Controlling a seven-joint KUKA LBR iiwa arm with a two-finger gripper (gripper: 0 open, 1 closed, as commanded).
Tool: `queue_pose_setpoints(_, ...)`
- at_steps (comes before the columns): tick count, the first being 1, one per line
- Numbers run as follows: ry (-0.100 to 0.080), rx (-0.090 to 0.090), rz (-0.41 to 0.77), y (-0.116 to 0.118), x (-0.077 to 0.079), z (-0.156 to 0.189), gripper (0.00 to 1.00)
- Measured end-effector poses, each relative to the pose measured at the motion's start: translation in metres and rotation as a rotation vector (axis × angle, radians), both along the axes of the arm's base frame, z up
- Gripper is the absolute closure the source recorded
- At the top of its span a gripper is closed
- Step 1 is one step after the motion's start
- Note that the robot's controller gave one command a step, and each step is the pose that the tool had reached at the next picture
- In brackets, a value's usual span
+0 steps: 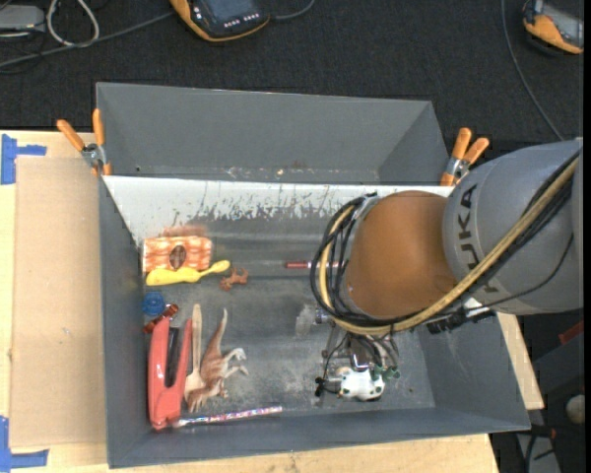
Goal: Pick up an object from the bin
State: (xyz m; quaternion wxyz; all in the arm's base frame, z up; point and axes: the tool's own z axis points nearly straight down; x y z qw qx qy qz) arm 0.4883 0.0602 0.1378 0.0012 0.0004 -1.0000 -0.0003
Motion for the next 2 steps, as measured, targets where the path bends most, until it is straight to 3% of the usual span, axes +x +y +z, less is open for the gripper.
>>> queue_pose_setpoints(1,0.001,0.002,0.092,-0.024,-0.001,0.004,0.00)
queue_pose_setpoints(2,0.001,0.001,-0.003,-0.068,0.036,-0.005,0.00)
